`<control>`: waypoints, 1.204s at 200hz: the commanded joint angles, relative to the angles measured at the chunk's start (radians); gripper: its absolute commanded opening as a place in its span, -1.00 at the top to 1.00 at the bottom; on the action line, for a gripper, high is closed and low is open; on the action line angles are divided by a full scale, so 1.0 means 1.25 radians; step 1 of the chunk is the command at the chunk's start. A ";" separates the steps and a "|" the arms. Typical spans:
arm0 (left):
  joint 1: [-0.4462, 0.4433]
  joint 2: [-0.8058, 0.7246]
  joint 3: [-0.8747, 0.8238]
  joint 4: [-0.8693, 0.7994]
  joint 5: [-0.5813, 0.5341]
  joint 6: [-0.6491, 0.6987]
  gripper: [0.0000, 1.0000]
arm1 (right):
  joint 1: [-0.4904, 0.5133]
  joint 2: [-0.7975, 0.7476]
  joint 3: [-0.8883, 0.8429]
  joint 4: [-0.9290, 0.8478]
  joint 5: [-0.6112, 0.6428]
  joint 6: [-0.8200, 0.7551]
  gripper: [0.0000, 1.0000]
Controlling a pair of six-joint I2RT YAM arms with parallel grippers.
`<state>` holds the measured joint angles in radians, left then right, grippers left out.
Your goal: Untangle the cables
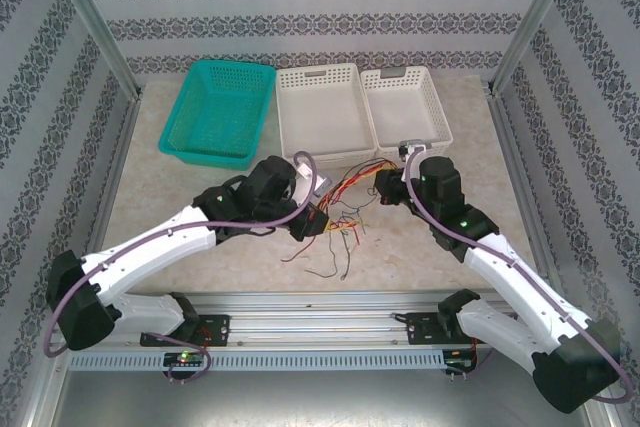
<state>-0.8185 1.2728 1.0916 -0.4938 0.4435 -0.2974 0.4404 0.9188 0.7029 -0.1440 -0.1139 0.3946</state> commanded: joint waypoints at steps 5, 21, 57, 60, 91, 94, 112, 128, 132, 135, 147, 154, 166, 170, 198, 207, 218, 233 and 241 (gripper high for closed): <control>0.052 0.042 0.062 -0.284 -0.031 0.101 1.00 | -0.039 -0.009 -0.004 -0.062 0.134 -0.033 1.00; 0.082 0.066 0.075 -0.299 -0.013 0.097 1.00 | -0.057 0.000 0.000 -0.086 0.147 -0.033 1.00; 0.096 0.174 0.186 -0.355 -0.062 0.109 1.00 | -0.071 0.023 0.017 -0.110 0.110 -0.048 1.00; 0.097 0.181 0.195 -0.356 -0.064 0.108 1.00 | -0.072 0.023 0.017 -0.106 0.101 -0.047 1.00; 0.097 0.262 0.289 -0.346 -0.047 0.111 1.00 | -0.074 0.009 0.017 -0.090 0.046 -0.033 0.79; 0.098 0.270 0.297 -0.346 -0.048 0.111 1.00 | -0.075 0.005 0.017 -0.091 0.043 -0.031 0.74; 0.098 0.328 0.337 -0.351 -0.053 0.117 1.00 | -0.081 -0.017 0.010 -0.092 0.003 -0.017 0.47; 0.098 0.379 0.348 -0.345 -0.030 0.121 1.00 | -0.090 -0.040 0.006 -0.105 -0.028 -0.002 0.28; 0.098 0.388 0.348 -0.341 -0.022 0.122 1.00 | -0.092 -0.046 0.005 -0.108 -0.037 -0.001 0.25; 0.098 0.395 0.345 -0.337 -0.017 0.123 1.00 | -0.093 -0.052 0.005 -0.112 -0.043 0.002 0.21; 0.098 0.404 0.324 -0.310 -0.012 0.114 1.00 | -0.099 -0.074 0.001 -0.127 -0.060 0.013 0.12; 0.098 0.401 0.303 -0.288 -0.008 0.109 1.00 | -0.103 -0.090 -0.003 -0.133 -0.069 0.021 0.08; 0.098 0.388 0.269 -0.245 0.016 0.104 1.00 | -0.106 -0.119 -0.017 -0.130 -0.097 0.044 0.04; 0.098 0.382 0.258 -0.231 0.023 0.100 1.00 | -0.106 -0.127 -0.024 -0.125 -0.111 0.056 0.04; 0.098 0.342 0.211 -0.165 0.060 0.090 1.00 | -0.091 -0.135 -0.098 0.008 -0.264 0.165 0.00; 0.098 0.325 0.197 -0.142 0.074 0.086 1.00 | -0.068 -0.124 -0.121 0.059 -0.281 0.186 -0.01; 0.098 0.304 0.180 -0.113 0.102 0.085 1.00 | -0.028 -0.106 -0.129 0.077 -0.254 0.179 -0.02; 0.098 0.277 0.160 -0.080 0.126 0.079 1.00 | 0.026 -0.076 -0.139 0.099 -0.221 0.171 -0.02; 0.096 0.263 0.150 -0.067 0.139 0.080 1.00 | 0.046 -0.059 -0.150 0.120 -0.206 0.180 -0.01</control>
<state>-0.7048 1.6798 1.3079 -0.6975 0.5266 -0.1852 0.4290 0.8070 0.5446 -0.1196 -0.3656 0.5747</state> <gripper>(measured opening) 0.077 0.507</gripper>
